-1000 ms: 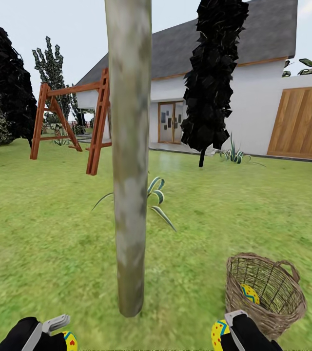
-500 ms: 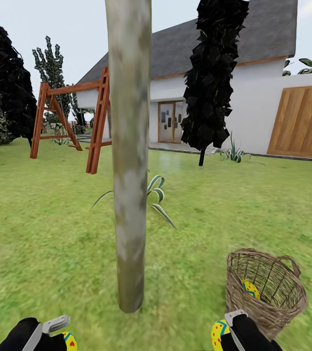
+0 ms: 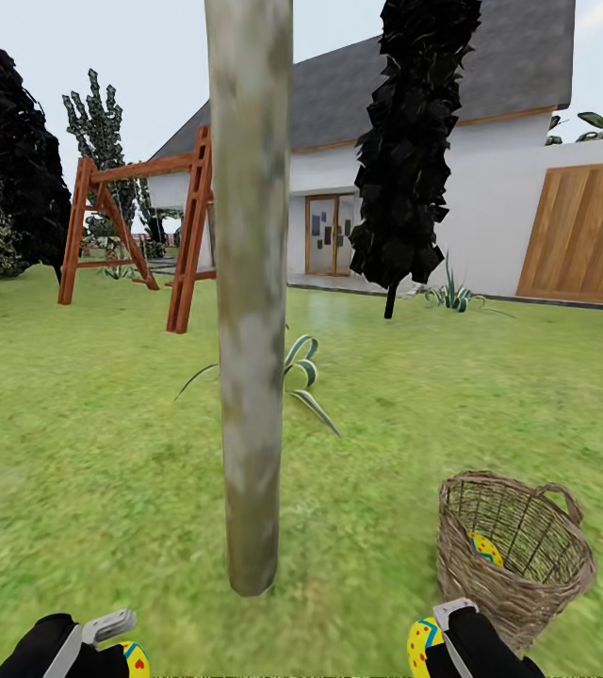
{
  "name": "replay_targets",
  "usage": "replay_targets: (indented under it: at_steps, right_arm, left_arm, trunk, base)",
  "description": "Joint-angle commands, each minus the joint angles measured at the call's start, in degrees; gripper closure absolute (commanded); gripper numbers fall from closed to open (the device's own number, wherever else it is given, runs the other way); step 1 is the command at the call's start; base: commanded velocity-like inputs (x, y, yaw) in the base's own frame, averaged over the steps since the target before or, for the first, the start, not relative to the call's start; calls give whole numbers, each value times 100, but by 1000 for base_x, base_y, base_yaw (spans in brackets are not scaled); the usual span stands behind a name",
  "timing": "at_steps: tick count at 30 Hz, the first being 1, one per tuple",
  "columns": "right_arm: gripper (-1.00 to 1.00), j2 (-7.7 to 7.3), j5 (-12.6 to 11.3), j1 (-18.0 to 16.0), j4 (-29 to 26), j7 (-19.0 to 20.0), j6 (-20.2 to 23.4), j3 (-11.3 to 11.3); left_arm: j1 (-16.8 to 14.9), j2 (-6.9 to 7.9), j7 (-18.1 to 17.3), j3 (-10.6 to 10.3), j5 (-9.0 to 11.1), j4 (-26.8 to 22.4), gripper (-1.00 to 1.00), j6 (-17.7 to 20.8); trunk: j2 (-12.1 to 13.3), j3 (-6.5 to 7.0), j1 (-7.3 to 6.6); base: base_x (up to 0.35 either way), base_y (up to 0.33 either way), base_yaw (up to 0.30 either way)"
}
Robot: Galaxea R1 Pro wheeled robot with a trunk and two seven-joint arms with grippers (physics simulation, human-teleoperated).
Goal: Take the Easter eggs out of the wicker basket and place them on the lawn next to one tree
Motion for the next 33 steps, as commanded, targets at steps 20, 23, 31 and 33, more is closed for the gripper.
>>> replay_targets:
  at_steps: [20, 23, 31, 33]
  right_arm:
    - [100, -2, 36, -3, -8, 5, 34, 30]
    - [100, -2, 35, -3, -8, 5, 36, 30]
    - [100, -1, 37, -3, -8, 5, 35, 31]
    - [100, -2, 32, -3, -8, 4, 39, 30]
  left_arm:
    - [-3, -2, -25, 30, 3, -6, 100, 37]
    - [-3, -2, -22, 23, 3, -6, 100, 37]
    - [-3, -2, -23, 22, 3, -6, 100, 29]
    - [-3, -2, -38, 32, 3, -6, 100, 35]
  trunk:
    - [-806, -366, 439]
    - [-927, -420, 505]
    - [-1131, -576, 622]
    - [-1134, -620, 627]
  base:
    - [0, 0, 0]
    - [0, 0, 0]
    - [0, 0, 0]
    - [0, 0, 0]
